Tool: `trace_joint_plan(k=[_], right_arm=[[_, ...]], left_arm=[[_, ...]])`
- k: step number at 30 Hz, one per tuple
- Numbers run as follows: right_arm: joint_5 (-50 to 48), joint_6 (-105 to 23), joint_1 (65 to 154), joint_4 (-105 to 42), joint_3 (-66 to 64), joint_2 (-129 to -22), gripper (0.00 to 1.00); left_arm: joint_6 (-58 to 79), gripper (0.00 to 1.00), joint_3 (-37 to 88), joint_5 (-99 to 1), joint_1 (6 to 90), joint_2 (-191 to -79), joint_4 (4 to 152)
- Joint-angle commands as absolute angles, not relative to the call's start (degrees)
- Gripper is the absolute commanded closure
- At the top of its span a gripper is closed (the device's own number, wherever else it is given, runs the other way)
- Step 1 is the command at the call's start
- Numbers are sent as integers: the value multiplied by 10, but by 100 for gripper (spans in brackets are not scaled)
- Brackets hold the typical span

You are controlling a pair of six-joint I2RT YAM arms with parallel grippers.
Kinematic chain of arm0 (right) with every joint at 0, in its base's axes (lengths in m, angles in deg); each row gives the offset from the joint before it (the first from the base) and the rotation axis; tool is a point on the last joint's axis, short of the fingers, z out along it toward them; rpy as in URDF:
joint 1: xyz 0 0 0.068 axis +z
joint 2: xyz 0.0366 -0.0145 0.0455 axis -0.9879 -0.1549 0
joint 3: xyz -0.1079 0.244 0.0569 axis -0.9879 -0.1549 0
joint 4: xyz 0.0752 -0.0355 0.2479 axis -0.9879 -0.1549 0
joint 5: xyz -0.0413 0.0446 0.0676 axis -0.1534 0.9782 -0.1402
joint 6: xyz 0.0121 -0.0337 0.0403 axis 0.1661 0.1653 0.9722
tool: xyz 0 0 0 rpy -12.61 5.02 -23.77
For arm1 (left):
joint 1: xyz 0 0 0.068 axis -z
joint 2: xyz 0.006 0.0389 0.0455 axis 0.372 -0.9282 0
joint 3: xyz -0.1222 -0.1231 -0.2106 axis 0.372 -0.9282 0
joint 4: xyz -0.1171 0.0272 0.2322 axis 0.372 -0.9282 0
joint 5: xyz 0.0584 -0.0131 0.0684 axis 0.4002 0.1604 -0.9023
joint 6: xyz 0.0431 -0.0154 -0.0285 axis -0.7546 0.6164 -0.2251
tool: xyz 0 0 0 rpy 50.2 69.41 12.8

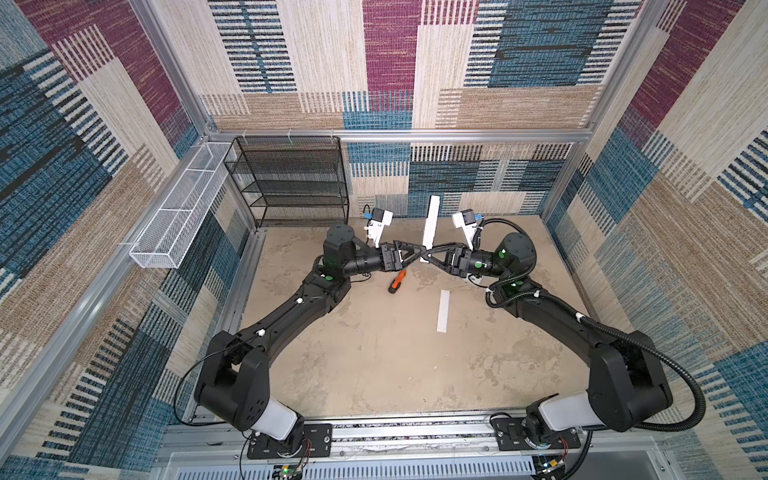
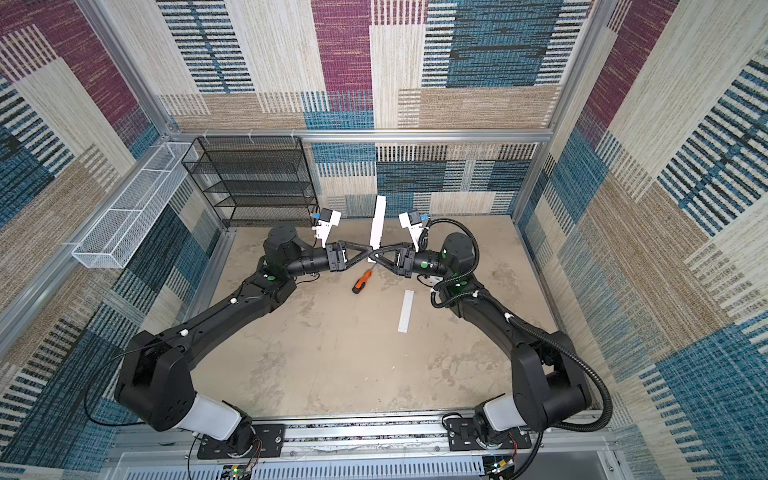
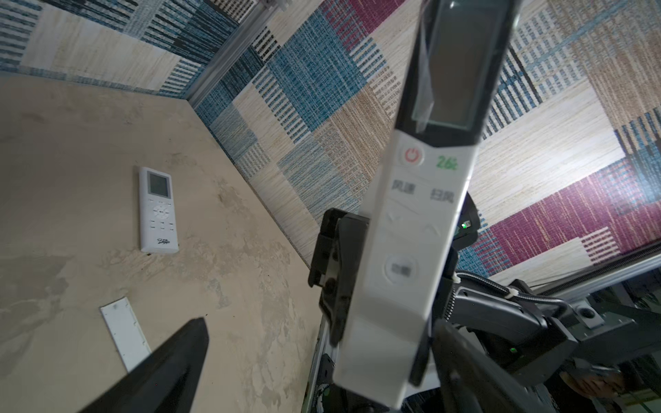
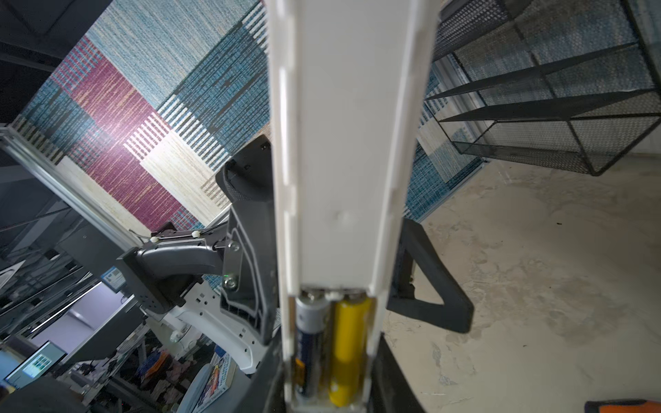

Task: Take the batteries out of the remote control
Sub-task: 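Lower the opened remote onto the table while the left gripper moves over it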

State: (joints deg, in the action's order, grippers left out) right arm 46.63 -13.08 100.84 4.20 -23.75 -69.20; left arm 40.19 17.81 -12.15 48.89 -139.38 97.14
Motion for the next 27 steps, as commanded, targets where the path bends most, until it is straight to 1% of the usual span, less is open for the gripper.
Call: trace_joint_plan(k=[1,4,8,11,14,16,19,23,27], right_arm=[[375,-202,1007,-105,-215,-678,99],[270,-255,1008,-262,-184,-678,99],[134,-313,1010,-437,-151,-711,96],[51,-352,1030,-514,-145,-738,97],[-17,-379,1067,-580,-133,-777,98],[-38,-383,1089,-608,-129,-804,98],[-55,-382,1116,-634,-122,-845,98],[-78,-384,1146,-660,-97,-893,99],[-80,-389,1166,-680,-63,-937,96]], left_arm=[[352,1,167,-161,482,-1371,936],[281,0,166,-231,480,-1338,835],[183,0,181,-387,480,-1294,657],[136,0,186,-501,480,-1270,559],[88,0,169,-567,480,-1244,525],[80,1,155,-604,480,-1229,514],[76,1,157,-622,479,-1226,475],[65,0,174,-599,479,-1250,431],[67,0,170,-584,479,-1262,427]])
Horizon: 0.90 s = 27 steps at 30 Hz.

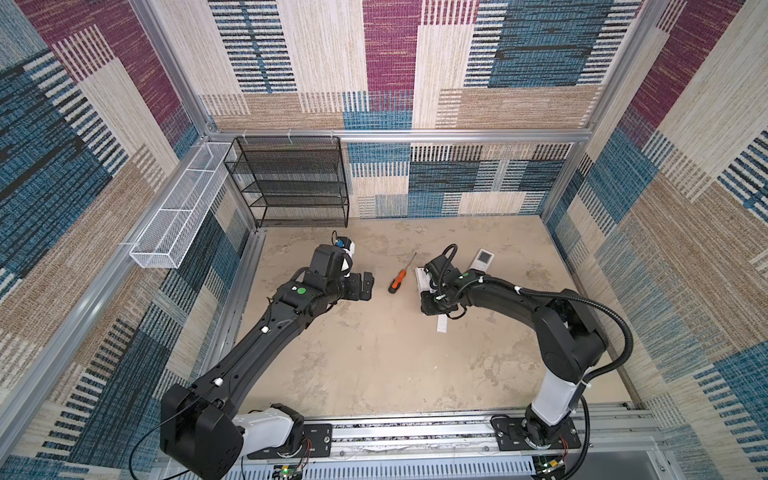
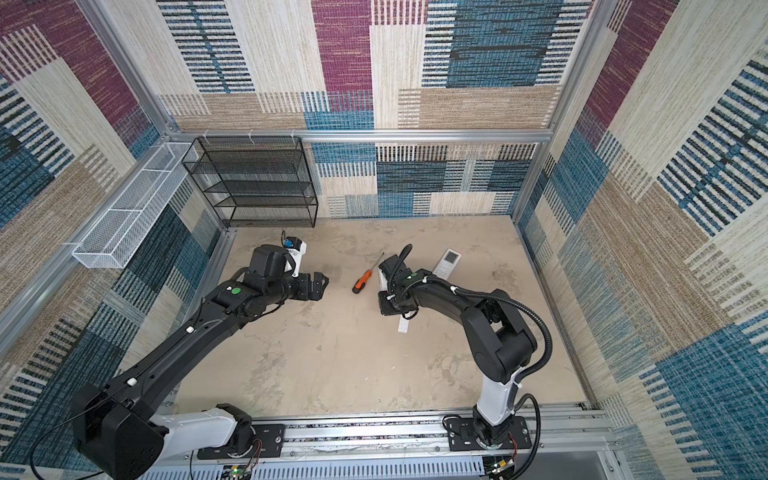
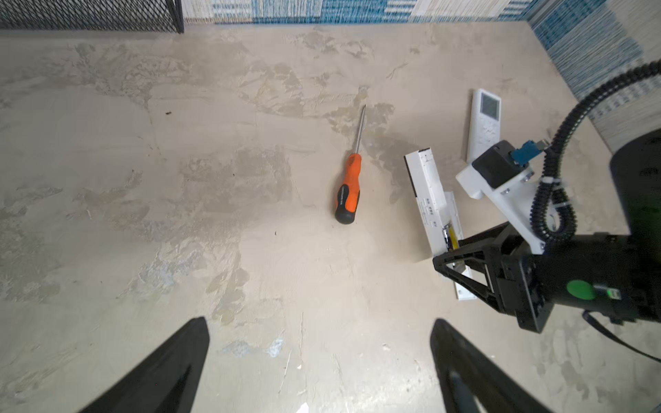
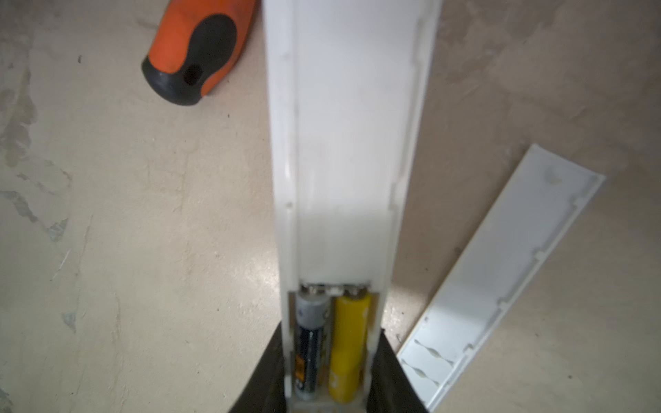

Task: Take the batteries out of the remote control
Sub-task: 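Lower the opened remote onto the table while the left gripper moves over it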

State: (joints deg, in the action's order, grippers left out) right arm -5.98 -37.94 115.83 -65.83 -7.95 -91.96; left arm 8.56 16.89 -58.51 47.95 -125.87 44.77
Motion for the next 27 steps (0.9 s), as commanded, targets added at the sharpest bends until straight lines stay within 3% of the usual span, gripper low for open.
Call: trace_joint_plan(k=[1,8,18,27], right_arm=[[-77,-390,1170,-685,-56,-948,96],[-61,-389,1197,-697,-28,-998,86],[-15,-380,1204,-653,-23,-966,50],[-18,-378,1190,-628,-38,-914,43]], left_arm=[[67,1,168,-583,479,-1263,429],[67,0,150,-585,479,-1268,439],[67,0,164,-530,479,-1311,456],[57,9,222,-479,511,-1459,464]])
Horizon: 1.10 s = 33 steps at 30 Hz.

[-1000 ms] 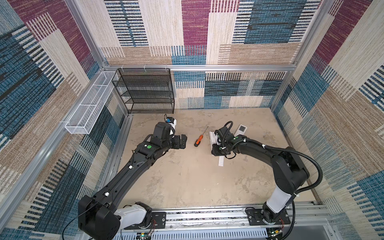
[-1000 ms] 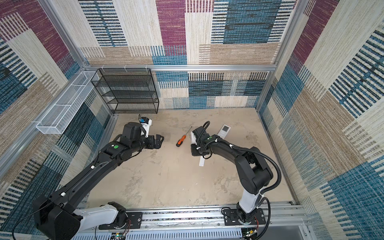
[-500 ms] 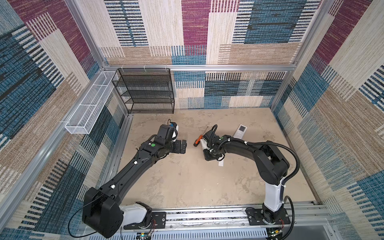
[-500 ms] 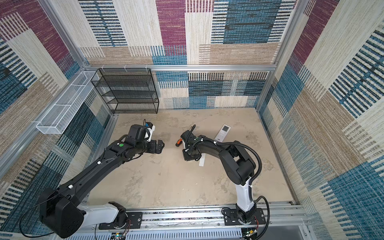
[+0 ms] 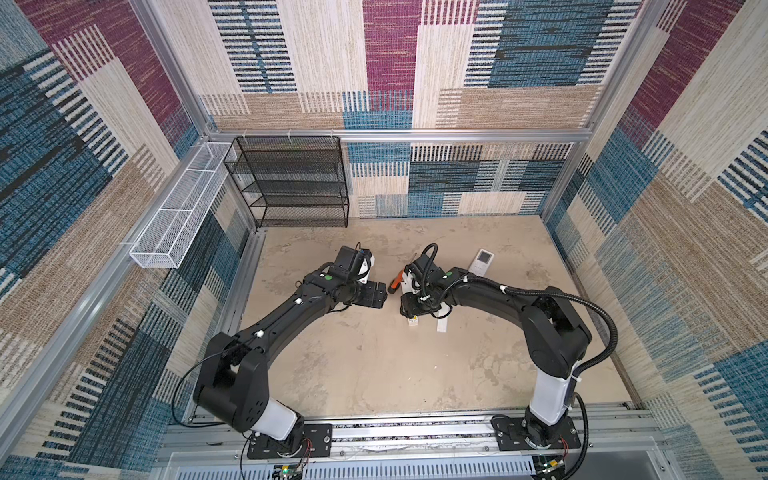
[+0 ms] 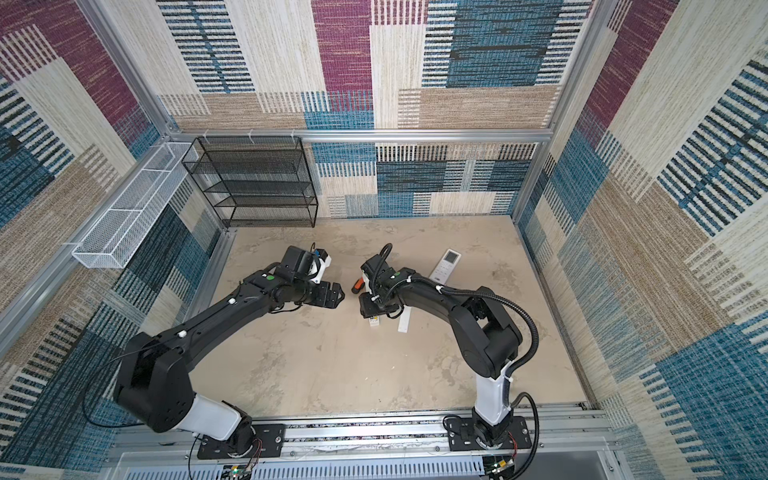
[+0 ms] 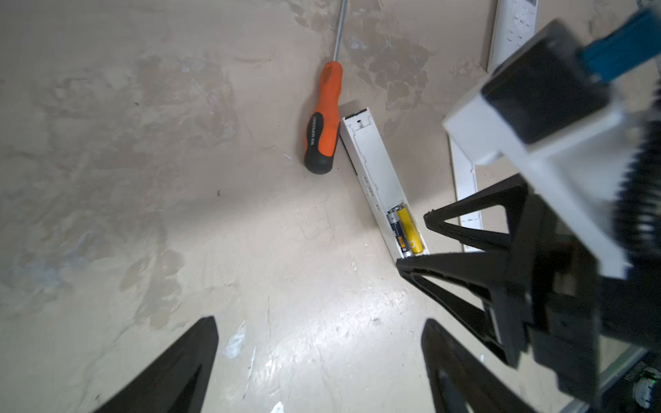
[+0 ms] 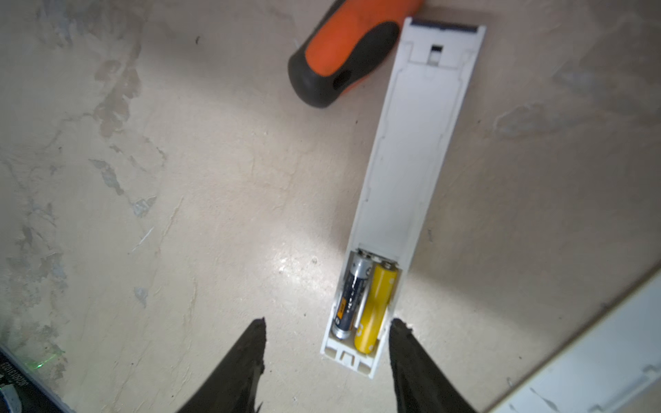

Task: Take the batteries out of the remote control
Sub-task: 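Lower the opened remote onto the table while the left gripper moves over it, then grasp the orange screwdriver handle with the left gripper while the right gripper approaches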

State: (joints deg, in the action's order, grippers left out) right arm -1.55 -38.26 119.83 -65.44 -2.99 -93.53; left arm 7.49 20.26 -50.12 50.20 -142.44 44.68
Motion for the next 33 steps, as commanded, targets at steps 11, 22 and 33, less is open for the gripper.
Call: trace_joint_plan(k=[11,22,33], right_arm=[[8,-370,1100,-553,-161,-804,43],[15,-383,1095,-521,-174,-798,44],[-11,-424,1095,-507,-161,-778,45]], left_arm=[[35,26,349,-513,520,-1638,429],[16,31,400,-518,520,-1722,451],[-16,54,404,-511,515,-1759,511]])
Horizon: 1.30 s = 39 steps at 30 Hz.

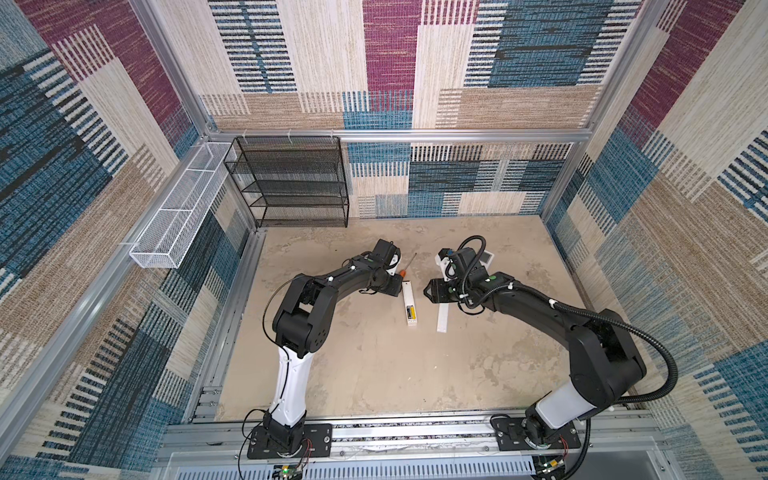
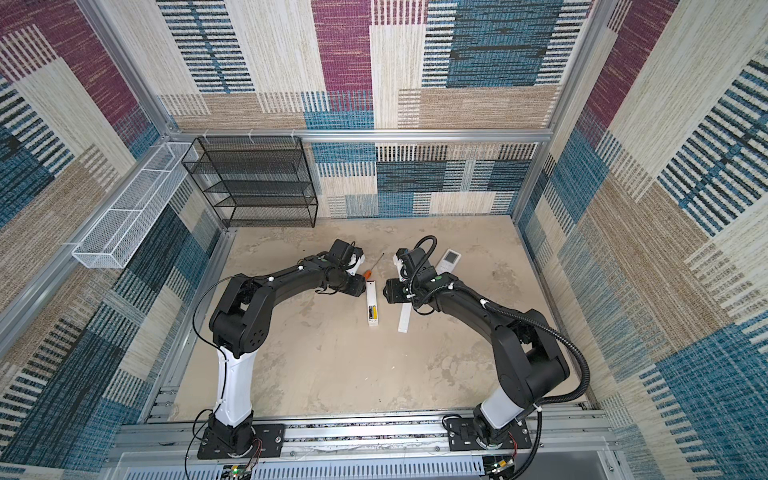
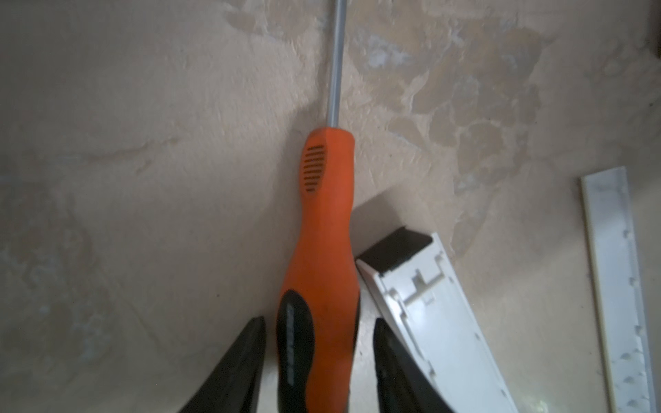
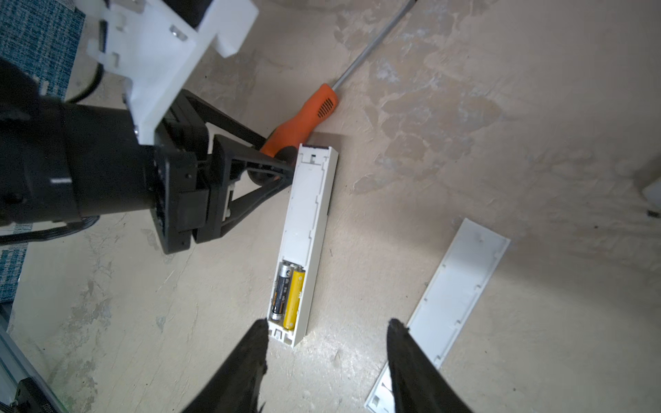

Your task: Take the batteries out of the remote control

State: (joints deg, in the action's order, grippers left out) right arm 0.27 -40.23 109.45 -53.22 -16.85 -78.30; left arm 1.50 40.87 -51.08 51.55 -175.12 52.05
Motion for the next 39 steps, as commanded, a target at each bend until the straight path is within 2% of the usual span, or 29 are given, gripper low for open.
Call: trace_joint_plan(k=[1,5,8,11,19,23,30,39], right_arm=[[-8,-432,1094,-504,-158,-778,45],[-2,-468,1095,-490,-150,-774,44],[-11,-502,1094,-476,-149,-765,44],[-25,-539,1094,-453,-157,-747,44],[-33,-695,1109,-324,-232,-675,42],[-78,-811,1151,-265,-272,-662,41],[-92,-960,1203,-205,-305,-672,38],[-111,-1080,1254,-218,-291,-712,37]], left_arm=[[-17,56,402,-511,515,-1758,513],[-24,62,396,-510,512,-1750,514],[-28,73,391,-507,509,-1738,505],[-31,79,381,-497,504,-1718,500],[-39,95,373,-446,490,-1656,431],[-36,100,373,-409,487,-1613,377],[-26,100,379,-353,485,-1542,274],[21,100,380,-266,476,-1497,201]])
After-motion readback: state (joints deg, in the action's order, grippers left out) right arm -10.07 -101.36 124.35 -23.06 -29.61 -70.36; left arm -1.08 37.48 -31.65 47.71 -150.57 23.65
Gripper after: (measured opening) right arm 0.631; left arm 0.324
